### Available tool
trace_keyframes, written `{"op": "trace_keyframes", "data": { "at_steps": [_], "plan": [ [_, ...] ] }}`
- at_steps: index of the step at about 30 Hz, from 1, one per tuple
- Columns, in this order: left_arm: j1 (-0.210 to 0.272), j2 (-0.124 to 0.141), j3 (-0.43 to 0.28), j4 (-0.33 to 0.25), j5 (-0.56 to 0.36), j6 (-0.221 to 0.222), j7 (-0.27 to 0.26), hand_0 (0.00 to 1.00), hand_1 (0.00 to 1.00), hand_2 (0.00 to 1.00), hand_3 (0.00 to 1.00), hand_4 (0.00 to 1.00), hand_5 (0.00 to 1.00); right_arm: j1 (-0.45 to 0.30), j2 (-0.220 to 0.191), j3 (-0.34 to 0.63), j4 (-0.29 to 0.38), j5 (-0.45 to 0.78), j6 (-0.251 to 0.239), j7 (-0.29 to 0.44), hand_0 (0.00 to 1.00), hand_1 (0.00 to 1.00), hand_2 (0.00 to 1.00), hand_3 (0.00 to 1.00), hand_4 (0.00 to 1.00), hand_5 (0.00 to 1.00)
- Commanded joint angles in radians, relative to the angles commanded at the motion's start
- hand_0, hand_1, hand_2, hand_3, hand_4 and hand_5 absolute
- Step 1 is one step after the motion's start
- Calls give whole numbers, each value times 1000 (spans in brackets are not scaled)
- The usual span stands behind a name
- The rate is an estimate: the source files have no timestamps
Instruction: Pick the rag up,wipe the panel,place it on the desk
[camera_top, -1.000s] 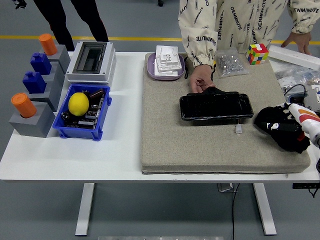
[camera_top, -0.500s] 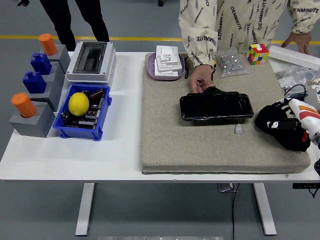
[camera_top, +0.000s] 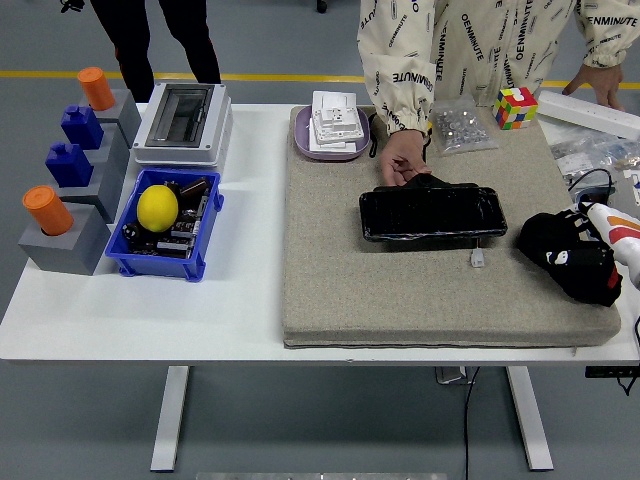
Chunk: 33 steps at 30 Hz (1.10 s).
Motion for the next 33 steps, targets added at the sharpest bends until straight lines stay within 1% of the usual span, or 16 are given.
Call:
{"op": "trace_keyframes", "data": {
  "at_steps": [2,3,8,9,14,15,17,33],
  "plan": [
    [-1,0,1,0,-1,0,-1,643,691,731,566,593,468,0,0,0,-1,-4,6,-4,650,643,722,735,998,460],
    [-1,0,2,0,-2,0,-1,643,691,730,566,595,471,-1,0,1,-1,-5,8,-5,686,668,750,762,998,478],
    [1,0,-1,0,2,0,0,643,691,730,566,595,471,-3,0,6,0,-12,6,-3,686,668,750,762,998,478],
    [1,0,-2,0,3,0,0,643,691,730,566,595,471,-3,-1,7,0,-12,5,-2,714,683,768,794,998,481],
    [2,0,-5,0,5,1,1,643,691,730,566,595,471,0,-6,9,2,-18,1,0,714,683,768,794,998,481],
    [3,0,-4,0,5,1,1,643,691,729,566,594,470,1,-7,8,2,-19,0,0,720,691,780,815,998,491],
    [2,0,-3,0,4,1,1,643,691,729,566,594,470,4,-8,8,2,-19,0,1,720,691,780,815,998,491],
    [5,3,0,0,5,1,1,643,691,730,565,593,471,-8,-5,21,-14,-26,4,-2,731,694,788,822,998,507]
  ]
}}
